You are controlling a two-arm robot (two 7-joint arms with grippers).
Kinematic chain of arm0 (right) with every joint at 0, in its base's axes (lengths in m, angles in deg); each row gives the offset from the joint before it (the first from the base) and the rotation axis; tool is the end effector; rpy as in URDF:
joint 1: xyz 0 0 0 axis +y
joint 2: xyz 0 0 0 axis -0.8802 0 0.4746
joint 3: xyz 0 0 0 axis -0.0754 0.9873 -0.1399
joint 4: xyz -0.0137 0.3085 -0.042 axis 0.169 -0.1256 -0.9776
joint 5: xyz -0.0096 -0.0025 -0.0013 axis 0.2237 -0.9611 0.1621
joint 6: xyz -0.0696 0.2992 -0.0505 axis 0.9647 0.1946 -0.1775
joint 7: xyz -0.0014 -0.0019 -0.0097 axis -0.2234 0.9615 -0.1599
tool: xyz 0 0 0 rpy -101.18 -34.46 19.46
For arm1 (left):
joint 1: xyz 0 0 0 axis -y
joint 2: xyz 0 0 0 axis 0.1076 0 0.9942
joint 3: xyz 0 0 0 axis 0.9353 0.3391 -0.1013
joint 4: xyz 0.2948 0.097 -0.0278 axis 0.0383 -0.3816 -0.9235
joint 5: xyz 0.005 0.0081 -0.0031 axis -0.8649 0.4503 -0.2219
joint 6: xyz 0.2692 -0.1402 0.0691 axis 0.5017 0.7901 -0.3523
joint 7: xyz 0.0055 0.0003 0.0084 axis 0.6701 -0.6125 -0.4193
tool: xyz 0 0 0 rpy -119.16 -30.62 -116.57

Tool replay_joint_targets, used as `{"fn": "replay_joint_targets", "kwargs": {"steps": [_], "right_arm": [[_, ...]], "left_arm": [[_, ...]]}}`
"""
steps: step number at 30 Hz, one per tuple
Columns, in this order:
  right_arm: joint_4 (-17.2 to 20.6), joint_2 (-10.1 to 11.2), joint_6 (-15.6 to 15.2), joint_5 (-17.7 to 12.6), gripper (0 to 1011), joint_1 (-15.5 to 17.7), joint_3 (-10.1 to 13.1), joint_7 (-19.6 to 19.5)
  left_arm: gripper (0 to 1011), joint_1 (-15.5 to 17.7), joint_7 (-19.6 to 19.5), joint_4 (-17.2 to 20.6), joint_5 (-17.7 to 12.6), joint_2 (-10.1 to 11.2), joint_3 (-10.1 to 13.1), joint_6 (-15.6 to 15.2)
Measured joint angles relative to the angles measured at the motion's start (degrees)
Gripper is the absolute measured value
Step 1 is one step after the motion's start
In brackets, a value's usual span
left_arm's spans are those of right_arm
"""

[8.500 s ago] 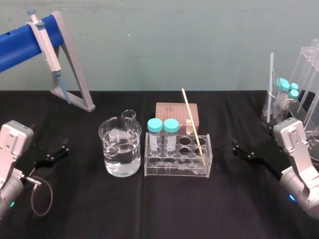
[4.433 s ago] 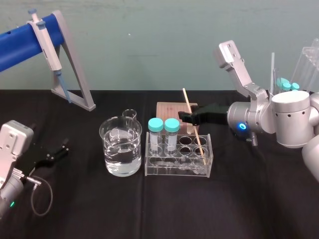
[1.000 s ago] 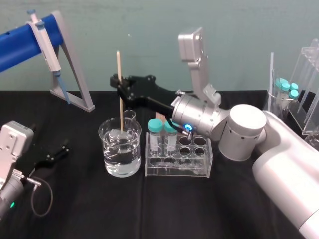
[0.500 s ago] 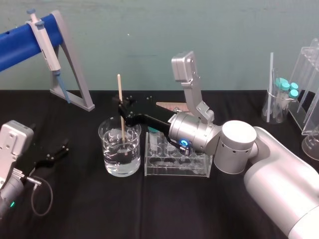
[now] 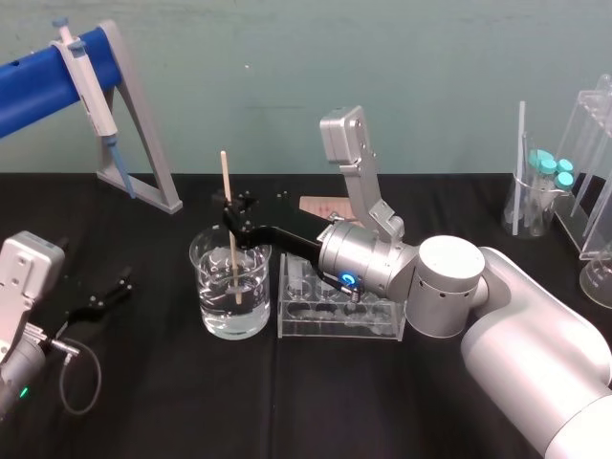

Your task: Hold the thermometer with one hand and immerse one end into the beaker, then reinsert it into the test tube rack.

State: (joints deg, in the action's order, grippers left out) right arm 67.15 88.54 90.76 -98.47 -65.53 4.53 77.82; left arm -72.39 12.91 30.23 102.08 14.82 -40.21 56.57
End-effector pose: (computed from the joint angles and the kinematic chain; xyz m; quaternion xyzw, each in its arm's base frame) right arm 0.4903 0.0860 -0.2608 0.0063 0.0165 -0.2957 0.9551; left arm 0.3640 0.0942 -0.3200 0.1414 -0.1324 0.5799 0.7913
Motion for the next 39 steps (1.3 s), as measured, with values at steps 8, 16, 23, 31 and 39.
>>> {"fn": "replay_joint_targets", "kwargs": {"steps": [8, 16, 23, 31, 39], "right_arm": [[-0.08, 0.03, 0.0, -0.07, 47, -0.01, -0.01, 0.0], [-0.13, 0.04, 0.0, -0.15, 47, -0.03, -0.04, 0.02], [-0.16, 0.04, 0.01, -0.2, 47, -0.03, -0.04, 0.05], [-0.19, 0.04, 0.03, -0.23, 47, -0.03, -0.04, 0.06], [-0.19, 0.04, 0.05, -0.24, 47, -0.03, -0.04, 0.06]], "left_arm": [[1004, 0.0, 0.0, 0.0, 0.0, 0.0, 0.0, 0.0], [1004, 0.0, 0.0, 0.0, 0.0, 0.0, 0.0, 0.0], [1004, 0.0, 0.0, 0.0, 0.0, 0.0, 0.0, 0.0], [1004, 0.0, 0.0, 0.0, 0.0, 0.0, 0.0, 0.0], [1004, 0.0, 0.0, 0.0, 0.0, 0.0, 0.0, 0.0]]}}
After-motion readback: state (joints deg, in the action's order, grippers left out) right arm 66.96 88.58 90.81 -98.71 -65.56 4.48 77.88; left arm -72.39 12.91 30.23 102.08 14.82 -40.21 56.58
